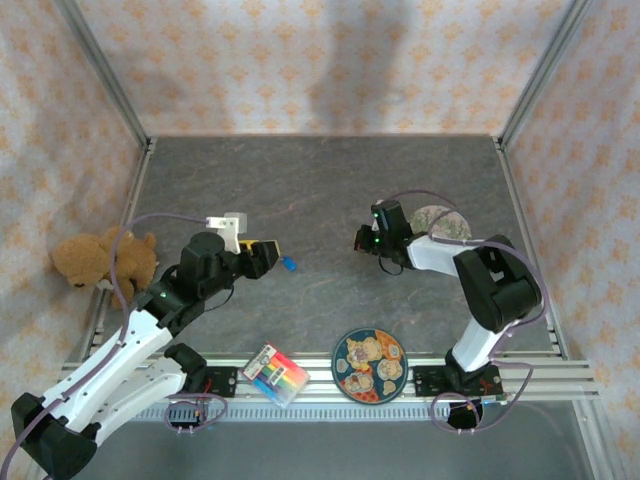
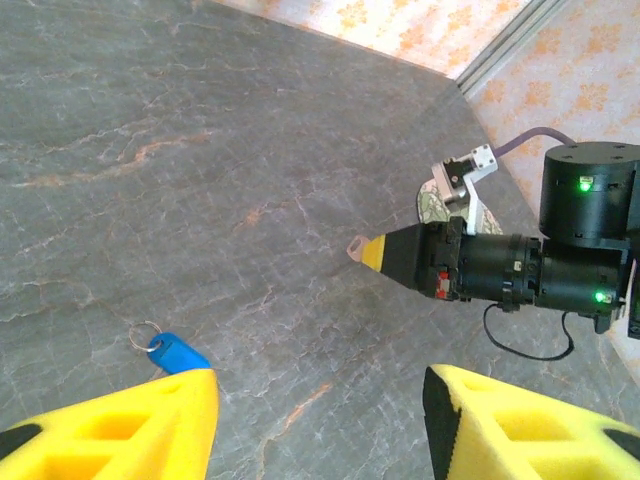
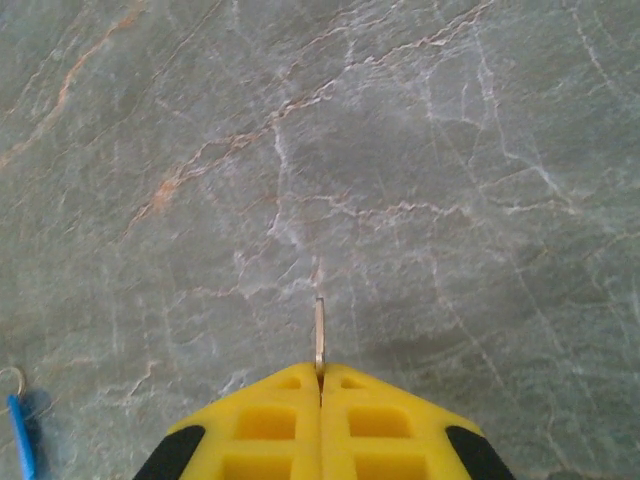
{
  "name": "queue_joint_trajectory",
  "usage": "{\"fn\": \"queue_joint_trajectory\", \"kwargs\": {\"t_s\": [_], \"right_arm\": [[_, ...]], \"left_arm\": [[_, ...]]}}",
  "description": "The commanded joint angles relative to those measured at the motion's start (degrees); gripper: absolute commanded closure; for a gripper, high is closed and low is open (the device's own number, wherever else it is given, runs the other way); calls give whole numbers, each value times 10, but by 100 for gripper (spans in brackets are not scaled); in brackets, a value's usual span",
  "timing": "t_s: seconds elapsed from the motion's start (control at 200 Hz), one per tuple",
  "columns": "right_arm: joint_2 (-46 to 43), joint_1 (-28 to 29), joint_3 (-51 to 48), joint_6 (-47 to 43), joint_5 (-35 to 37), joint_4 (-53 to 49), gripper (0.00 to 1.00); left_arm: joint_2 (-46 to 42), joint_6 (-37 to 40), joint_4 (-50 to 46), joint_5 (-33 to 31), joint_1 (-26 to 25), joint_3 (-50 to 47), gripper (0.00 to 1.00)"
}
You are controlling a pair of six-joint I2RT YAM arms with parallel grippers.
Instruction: Remove the keys from the keyring
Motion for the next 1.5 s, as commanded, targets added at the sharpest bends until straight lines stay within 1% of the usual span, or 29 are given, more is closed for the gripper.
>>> {"fn": "queue_joint_trajectory", "kwargs": {"t_s": [0.0,0.135,0.16,0.185,0.2,0.38,0.48,0.485,0.496,0.506,0.516,0.521,0.536,0.666,0.716,0.821,0.861,0.911,1.011,1.101,1.211,1.291,1.326,1.346,1.371,1.396,1.421,1.461,1.492], "right_arm": [[11,-6,10,14,29,23,94],[-17,-15,-6,14,44,15,82],[-26,-20,-9,12,45,12,81],[-35,-23,-12,8,47,6,79],[-41,-27,-13,7,49,1,78],[-150,-66,-27,-30,72,-77,66],[-225,-68,-6,-78,131,-162,60],[-228,-68,-5,-80,134,-166,58],[-235,-69,-3,-83,141,-175,47],[-242,-69,0,-88,150,-182,33],[-247,-68,2,-92,159,-190,12],[-251,-69,3,-93,164,-194,6],[-260,-69,7,-98,179,-205,0],[-331,-69,13,-134,354,-250,1],[-358,-68,-8,-146,429,-228,1],[-404,-69,-75,-213,523,-139,1],[-406,-70,-107,-243,544,-91,1],[-401,-77,-134,-257,570,-49,1],[-374,-104,-175,-251,558,36,1],[-327,-120,-210,-255,524,143,1],[-233,-122,-242,-292,508,298,1],[-146,-133,-278,-303,488,441,1],[-98,-141,-300,-323,467,553,0],[-98,-141,-302,-324,466,557,0],[-118,-144,-295,-312,458,509,0],[-147,-156,-283,-296,425,434,0],[-160,-180,-278,-287,351,398,1],[-125,-216,-290,-290,240,439,1],[-81,-222,-287,-295,228,508,1]], "left_arm": [[-9,-11,-4,7,-6,-5,40],[-10,-11,-1,-2,-6,-5,27],[-9,-12,3,-2,-6,-6,21],[-8,-11,9,1,-6,-6,5],[-7,-11,13,2,-6,-7,1],[14,0,-9,-27,-6,19,1],[32,15,-50,-101,-6,42,1],[33,17,-51,-105,-5,44,1],[35,20,-55,-113,-5,47,1],[38,24,-60,-123,-5,50,1],[40,27,-64,-133,-5,52,1],[41,28,-66,-139,-5,53,1],[45,33,-72,-157,-5,57,1],[72,105,-93,-337,10,66,0],[74,153,-60,-353,36,46,0],[71,193,10,-349,120,-8,0],[71,207,52,-348,148,-37,0],[71,216,125,-375,171,-80,0],[103,248,324,-406,208,-177,0],[191,249,454,-376,239,-201,0],[318,320,598,-342,237,-190,0],[375,289,682,-300,254,-206,0],[434,304,786,-282,255,-229,0],[474,322,867,-262,255,-242,0],[505,340,942,-246,251,-252,0],[482,343,909,-250,242,-247,0],[443,334,822,-244,241,-239,0],[415,330,720,-219,248,-210,0],[436,336,723,-205,252,-194,0]]}}
